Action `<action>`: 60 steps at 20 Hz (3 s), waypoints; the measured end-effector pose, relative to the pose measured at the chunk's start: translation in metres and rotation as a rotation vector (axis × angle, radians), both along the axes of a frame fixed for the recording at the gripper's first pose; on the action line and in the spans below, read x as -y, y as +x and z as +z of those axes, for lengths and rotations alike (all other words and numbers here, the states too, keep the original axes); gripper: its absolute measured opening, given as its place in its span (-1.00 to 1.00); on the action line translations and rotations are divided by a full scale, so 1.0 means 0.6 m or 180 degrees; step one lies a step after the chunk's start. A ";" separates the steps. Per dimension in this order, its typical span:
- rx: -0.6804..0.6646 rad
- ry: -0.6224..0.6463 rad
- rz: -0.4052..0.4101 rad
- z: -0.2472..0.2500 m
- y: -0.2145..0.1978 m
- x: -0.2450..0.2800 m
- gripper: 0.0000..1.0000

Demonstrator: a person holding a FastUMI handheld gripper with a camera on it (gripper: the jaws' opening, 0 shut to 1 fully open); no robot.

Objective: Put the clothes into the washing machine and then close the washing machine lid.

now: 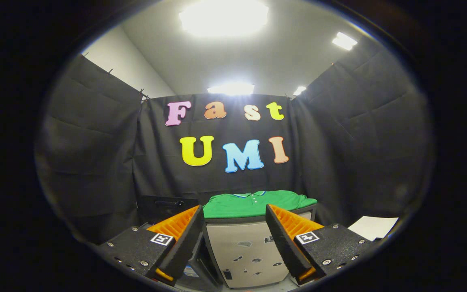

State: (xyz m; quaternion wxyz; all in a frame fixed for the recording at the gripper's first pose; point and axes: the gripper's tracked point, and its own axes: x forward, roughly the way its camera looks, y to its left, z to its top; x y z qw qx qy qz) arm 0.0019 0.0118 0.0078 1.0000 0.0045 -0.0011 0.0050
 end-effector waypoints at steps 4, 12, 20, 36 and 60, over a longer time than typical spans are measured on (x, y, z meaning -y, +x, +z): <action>0.0004 -0.0024 0.0002 0.008 0.003 0.001 0.87; -0.0112 0.0021 0.0018 0.045 0.065 0.009 0.88; -0.0204 0.0068 0.0011 0.078 0.194 0.038 0.88; -0.0929 -0.0165 0.0241 -0.010 0.436 0.045 0.88; -0.2400 -0.0146 0.0225 -0.249 0.652 0.127 0.88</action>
